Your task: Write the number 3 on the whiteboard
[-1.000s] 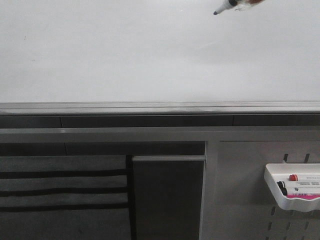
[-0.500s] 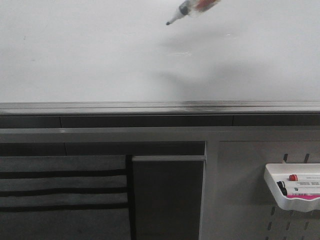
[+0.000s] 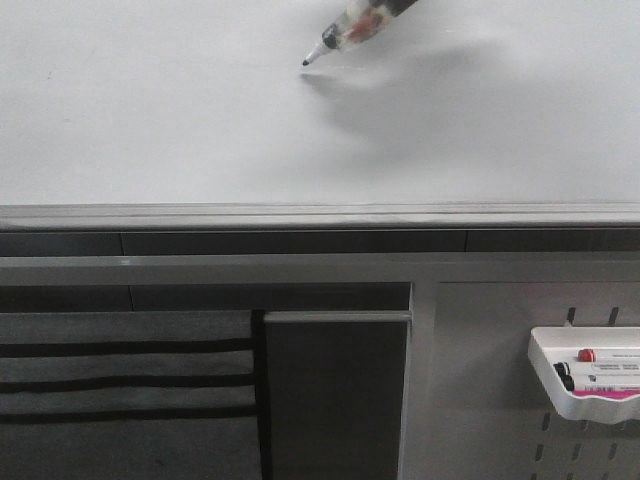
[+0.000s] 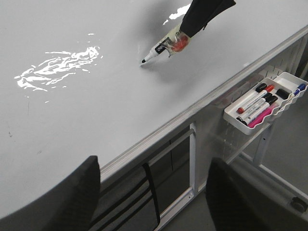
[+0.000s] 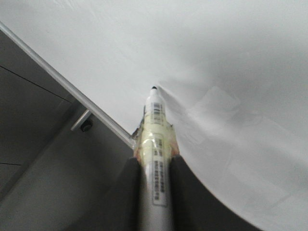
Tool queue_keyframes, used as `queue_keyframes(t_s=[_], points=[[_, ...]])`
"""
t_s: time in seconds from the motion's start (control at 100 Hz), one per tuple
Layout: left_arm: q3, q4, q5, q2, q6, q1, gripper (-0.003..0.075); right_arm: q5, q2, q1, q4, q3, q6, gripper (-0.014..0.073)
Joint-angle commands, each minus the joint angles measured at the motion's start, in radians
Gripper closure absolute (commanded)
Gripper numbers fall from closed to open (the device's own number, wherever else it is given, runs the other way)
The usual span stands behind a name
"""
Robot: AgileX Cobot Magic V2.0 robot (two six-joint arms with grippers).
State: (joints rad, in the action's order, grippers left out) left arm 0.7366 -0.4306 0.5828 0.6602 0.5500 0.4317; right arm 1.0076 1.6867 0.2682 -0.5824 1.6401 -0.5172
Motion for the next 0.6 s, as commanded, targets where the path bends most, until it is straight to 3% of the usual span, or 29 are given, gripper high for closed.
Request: queue_keyframes(t_s=[0.0, 0.18, 0.41, 0.59], points=[[0.026, -0.027, -0.075, -0.002, -0.008, -0.003, 0.0281, -0.070, -0.031, 0.000, -0.003, 0.036, -0.013, 0.0587], [0.026, -0.027, -0.075, -0.002, -0.008, -0.003, 0.0281, -0.095, -0.029, -0.013, 0.035, 0.036, 0.005, 0.0587], [0.026, -0.025, -0.075, -0.002, -0.008, -0.003, 0.0281, 0.023, -0.043, -0.051, 0.047, 0.016, 0.005, 0.0587], [0.026, -0.025, -0.078, -0.002, -0.008, -0.003, 0.0281, -0.081, -0.002, 0.034, 0.042, -0.019, 0.005, 0.0587]])
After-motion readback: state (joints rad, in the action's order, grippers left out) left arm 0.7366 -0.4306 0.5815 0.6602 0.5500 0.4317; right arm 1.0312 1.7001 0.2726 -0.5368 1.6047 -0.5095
